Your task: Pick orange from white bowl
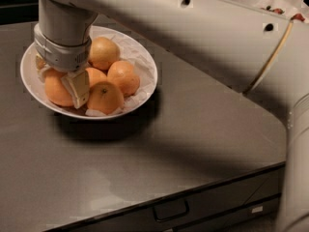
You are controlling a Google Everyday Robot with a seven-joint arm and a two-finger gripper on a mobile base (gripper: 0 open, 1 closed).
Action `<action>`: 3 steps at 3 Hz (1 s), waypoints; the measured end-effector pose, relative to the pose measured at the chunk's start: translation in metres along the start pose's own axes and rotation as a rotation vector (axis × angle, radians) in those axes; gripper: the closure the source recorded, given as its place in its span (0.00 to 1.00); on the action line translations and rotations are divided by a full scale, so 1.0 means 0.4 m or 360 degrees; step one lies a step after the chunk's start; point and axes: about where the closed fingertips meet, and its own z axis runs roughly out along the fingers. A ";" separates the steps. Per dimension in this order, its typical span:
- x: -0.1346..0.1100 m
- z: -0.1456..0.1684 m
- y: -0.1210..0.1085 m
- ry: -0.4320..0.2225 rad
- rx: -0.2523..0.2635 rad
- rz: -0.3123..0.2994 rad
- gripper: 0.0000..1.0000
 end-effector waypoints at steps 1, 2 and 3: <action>-0.010 -0.025 -0.010 0.0001 0.0057 -0.0016 1.00; -0.036 -0.093 -0.043 0.0015 0.0162 -0.0081 1.00; -0.062 -0.160 -0.076 0.0041 0.0245 -0.0157 1.00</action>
Offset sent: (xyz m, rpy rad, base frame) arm -0.0134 0.0071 0.0819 0.1402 -0.1436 0.0580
